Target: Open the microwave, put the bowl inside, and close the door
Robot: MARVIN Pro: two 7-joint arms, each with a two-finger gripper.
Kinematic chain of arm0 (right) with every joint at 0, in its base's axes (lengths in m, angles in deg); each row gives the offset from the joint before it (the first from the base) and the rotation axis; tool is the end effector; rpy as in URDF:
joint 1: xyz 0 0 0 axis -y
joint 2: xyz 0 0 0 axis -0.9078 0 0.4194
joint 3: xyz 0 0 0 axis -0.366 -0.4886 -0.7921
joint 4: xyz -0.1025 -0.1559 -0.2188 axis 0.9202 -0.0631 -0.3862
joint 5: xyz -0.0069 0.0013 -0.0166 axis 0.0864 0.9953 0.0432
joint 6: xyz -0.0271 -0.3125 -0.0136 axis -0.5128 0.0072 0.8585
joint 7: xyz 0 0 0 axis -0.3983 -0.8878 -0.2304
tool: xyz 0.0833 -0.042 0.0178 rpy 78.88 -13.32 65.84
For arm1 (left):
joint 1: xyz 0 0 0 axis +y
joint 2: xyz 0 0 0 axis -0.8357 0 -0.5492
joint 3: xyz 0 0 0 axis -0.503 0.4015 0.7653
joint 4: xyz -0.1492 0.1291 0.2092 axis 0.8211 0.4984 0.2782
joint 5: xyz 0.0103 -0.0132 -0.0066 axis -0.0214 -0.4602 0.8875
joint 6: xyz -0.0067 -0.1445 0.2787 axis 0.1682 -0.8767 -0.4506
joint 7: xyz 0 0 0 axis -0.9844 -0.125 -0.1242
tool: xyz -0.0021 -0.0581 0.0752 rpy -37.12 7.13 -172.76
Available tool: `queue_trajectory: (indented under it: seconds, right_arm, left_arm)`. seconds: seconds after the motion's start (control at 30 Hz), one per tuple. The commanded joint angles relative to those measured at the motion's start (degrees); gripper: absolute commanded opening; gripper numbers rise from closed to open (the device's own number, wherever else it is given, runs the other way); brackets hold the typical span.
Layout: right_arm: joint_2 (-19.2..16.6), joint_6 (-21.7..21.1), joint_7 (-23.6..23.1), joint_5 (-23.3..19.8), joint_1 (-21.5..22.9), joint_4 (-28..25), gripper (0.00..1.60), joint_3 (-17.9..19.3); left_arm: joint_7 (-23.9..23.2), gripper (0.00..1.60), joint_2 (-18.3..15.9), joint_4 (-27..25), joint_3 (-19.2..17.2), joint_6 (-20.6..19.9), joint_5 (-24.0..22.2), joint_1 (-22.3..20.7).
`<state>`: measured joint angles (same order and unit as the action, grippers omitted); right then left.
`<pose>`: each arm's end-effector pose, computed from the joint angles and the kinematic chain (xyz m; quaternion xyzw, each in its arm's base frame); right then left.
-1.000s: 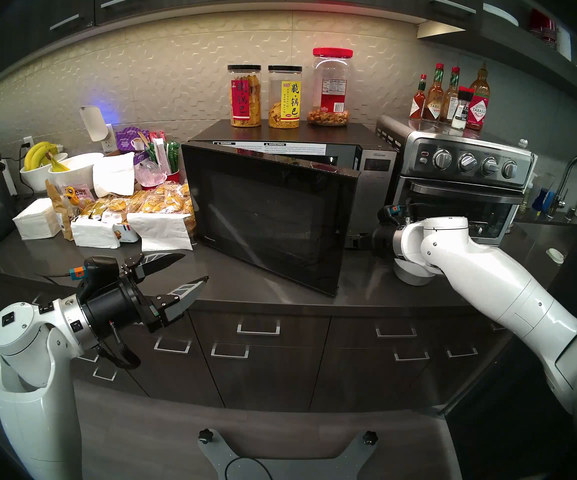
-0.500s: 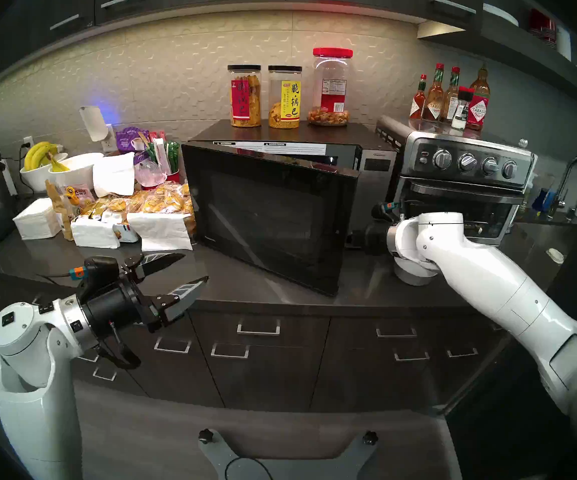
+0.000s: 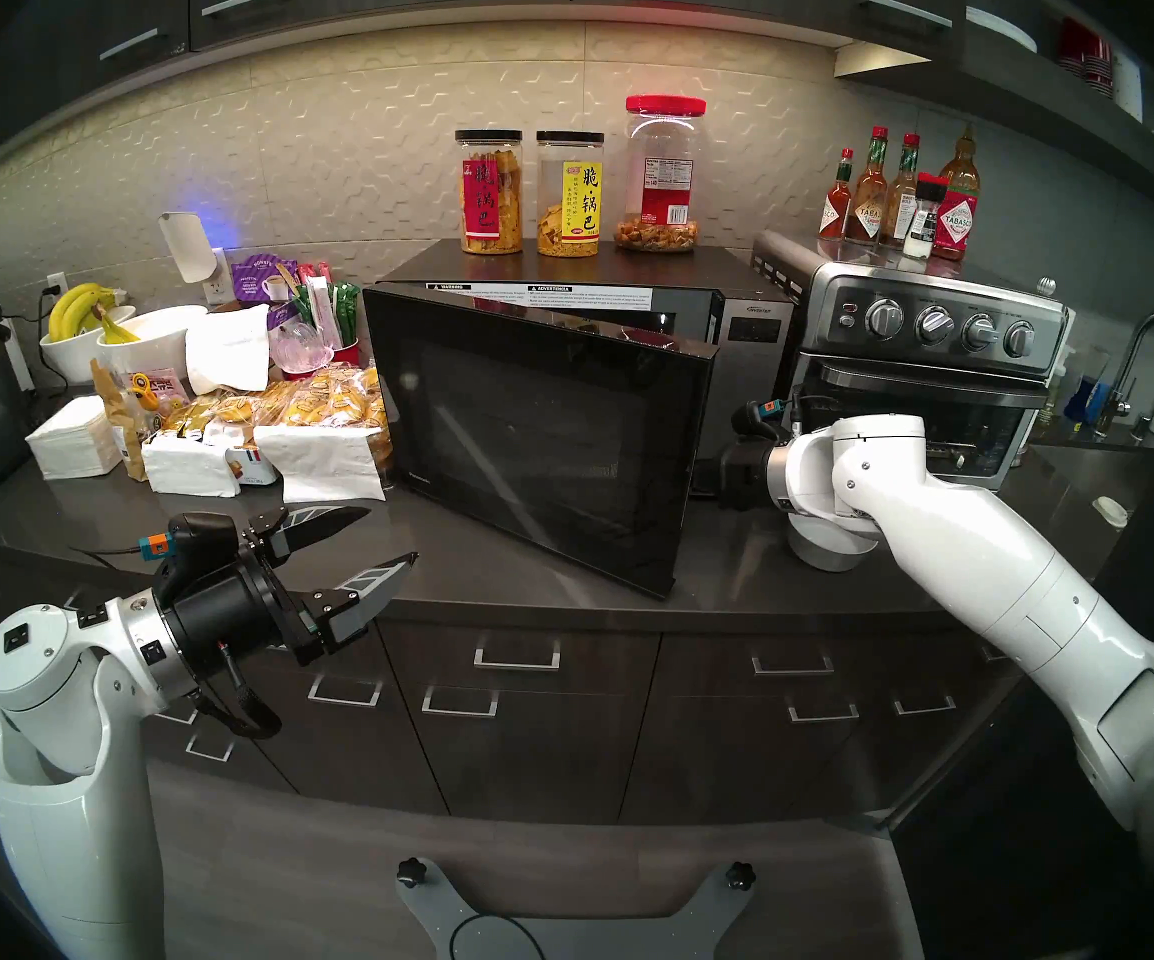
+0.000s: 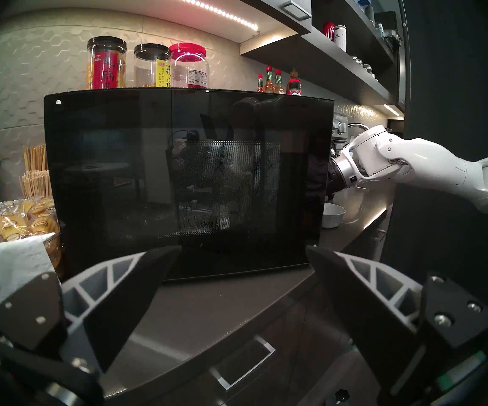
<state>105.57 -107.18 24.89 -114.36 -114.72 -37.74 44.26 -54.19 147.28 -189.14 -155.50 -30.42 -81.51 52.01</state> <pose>0.4853 0.0057 -0.1558 -0.8530 -0.1432 -0.4439 0.2341 0.2621 0.0959 -0.1516 0.6780 -0.2606 0.6387 0.2540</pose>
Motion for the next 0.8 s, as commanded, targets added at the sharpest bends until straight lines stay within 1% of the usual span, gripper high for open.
queue_trajectory:
  seconds: [0.0, 0.2, 0.5, 0.77]
  right_arm:
    - [-0.15, 0.52, -0.05, -0.82, -0.11, -2.46, 0.00, 0.88]
    - [-0.63, 0.25, 0.34, -2.06, -1.51, -5.02, 0.00, 0.88]
    - [-2.05, 0.48, 1.22, -1.55, -4.20, -10.19, 0.00, -0.08]
    - [-2.31, 0.55, 2.10, -1.81, -5.63, -13.10, 0.00, -0.46]
  left_arm:
    - [-0.14, 1.60, -0.07, -0.69, 0.10, -0.15, -0.15, -0.12]
    - [-0.17, 1.60, -0.05, -0.69, 0.10, -0.15, -0.12, -0.13]
    - [-0.21, 1.60, -0.02, -0.69, 0.09, -0.16, -0.08, -0.15]
    - [-0.24, 1.60, 0.01, -0.69, 0.08, -0.17, -0.05, -0.17]
